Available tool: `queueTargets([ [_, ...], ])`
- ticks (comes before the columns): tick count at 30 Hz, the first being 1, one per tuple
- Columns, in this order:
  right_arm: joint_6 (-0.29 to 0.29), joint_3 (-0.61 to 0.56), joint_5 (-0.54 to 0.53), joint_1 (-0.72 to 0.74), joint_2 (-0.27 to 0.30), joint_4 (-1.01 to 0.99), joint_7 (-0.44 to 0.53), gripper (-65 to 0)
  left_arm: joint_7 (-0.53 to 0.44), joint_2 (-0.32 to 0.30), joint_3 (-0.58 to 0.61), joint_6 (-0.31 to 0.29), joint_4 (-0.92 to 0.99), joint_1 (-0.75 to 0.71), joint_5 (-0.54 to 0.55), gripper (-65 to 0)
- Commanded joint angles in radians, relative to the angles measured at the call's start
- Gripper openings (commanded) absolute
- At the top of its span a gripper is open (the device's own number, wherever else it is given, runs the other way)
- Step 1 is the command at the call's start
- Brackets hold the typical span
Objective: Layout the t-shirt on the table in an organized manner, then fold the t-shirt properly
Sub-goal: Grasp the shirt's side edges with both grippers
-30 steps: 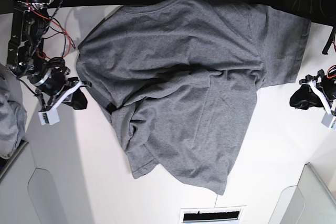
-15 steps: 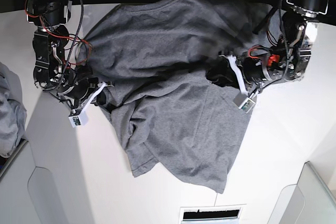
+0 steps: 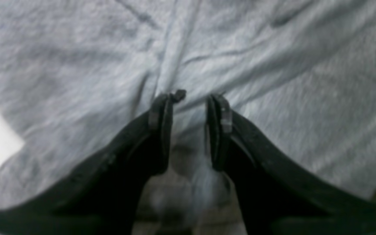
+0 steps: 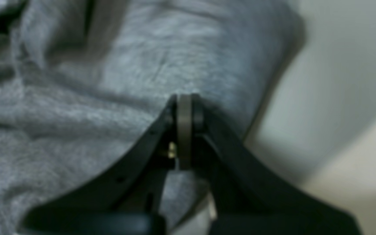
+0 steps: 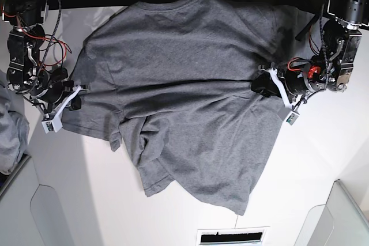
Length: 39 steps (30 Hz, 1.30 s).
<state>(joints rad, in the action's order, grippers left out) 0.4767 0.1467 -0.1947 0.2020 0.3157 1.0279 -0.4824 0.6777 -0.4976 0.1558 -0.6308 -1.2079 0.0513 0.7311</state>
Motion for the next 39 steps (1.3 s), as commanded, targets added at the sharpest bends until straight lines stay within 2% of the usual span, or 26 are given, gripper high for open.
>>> queueTargets([
  [1,-0.019,0.002,0.014,-0.019,0.022,0.001,-0.063,-65.0,0.001,-0.013,-0.005,-0.040,-0.022,0.015,0.042,-44.4],
  [2,-0.025,0.008,-0.006,-0.035,0.031,0.005,-0.061,-65.0,0.012,-0.014,-0.005,-0.064,-0.030,0.018,0.072,-44.4],
  [5,-0.020,0.050,-0.057,-0.084,0.035,0.066,-0.051,-65.0,0.023,-0.016,-0.005,-0.067,-0.071,0.019,0.138,-44.4],
  [8,-0.017,0.103,-0.131,-0.132,0.027,0.201,-0.045,-65.0,0.023,-0.016,-0.019,-0.067,-0.129,0.021,0.141,-44.4],
  [13,-0.016,0.150,-0.213,-0.130,-0.027,0.388,-0.071,-65.0,-0.009,-0.018,-0.089,-0.067,-0.166,0.078,0.123,-44.4],
  [16,0.000,0.150,-0.216,-0.088,-0.082,0.387,-0.065,-65.0,-0.105,-0.018,-0.097,-0.051,-0.156,0.130,0.003,-44.4],
  [19,0.002,0.145,-0.199,-0.038,-0.156,0.377,-0.063,-65.0,-0.144,-0.013,-0.095,0.036,-0.096,0.189,-0.081,-44.4],
  [22,0.002,0.118,-0.130,0.027,-0.225,0.338,-0.056,-65.0,-0.142,0.005,-0.094,0.044,0.033,0.260,-0.090,-44.4],
  [24,0.002,0.082,-0.076,0.066,-0.248,0.285,-0.056,-65.0,-0.126,0.021,-0.089,0.043,0.116,0.291,-0.088,-44.4],
  [27,-0.003,0.013,0.019,0.108,-0.245,0.181,-0.051,-65.0,-0.120,0.039,-0.072,0.039,0.184,0.297,-0.085,-44.4],
  [29,-0.028,-0.011,0.078,0.114,-0.235,0.134,-0.038,-65.0,-0.120,0.045,-0.059,0.039,0.203,0.294,-0.087,-44.4],
  [32,-0.067,-0.013,0.082,0.109,-0.210,0.089,-0.037,-65.0,-0.121,0.057,-0.047,0.040,0.224,0.294,-0.113,-44.4],
  [36,-0.070,-0.013,0.077,0.105,-0.180,0.062,-0.038,-65.0,-0.120,0.066,-0.047,0.045,0.266,0.294,-0.153,-44.4],
  [39,-0.069,-0.013,0.023,0.108,-0.168,0.069,-0.038,-65.0,-0.103,0.065,-0.047,0.045,0.301,0.294,-0.153,-44.5],
])
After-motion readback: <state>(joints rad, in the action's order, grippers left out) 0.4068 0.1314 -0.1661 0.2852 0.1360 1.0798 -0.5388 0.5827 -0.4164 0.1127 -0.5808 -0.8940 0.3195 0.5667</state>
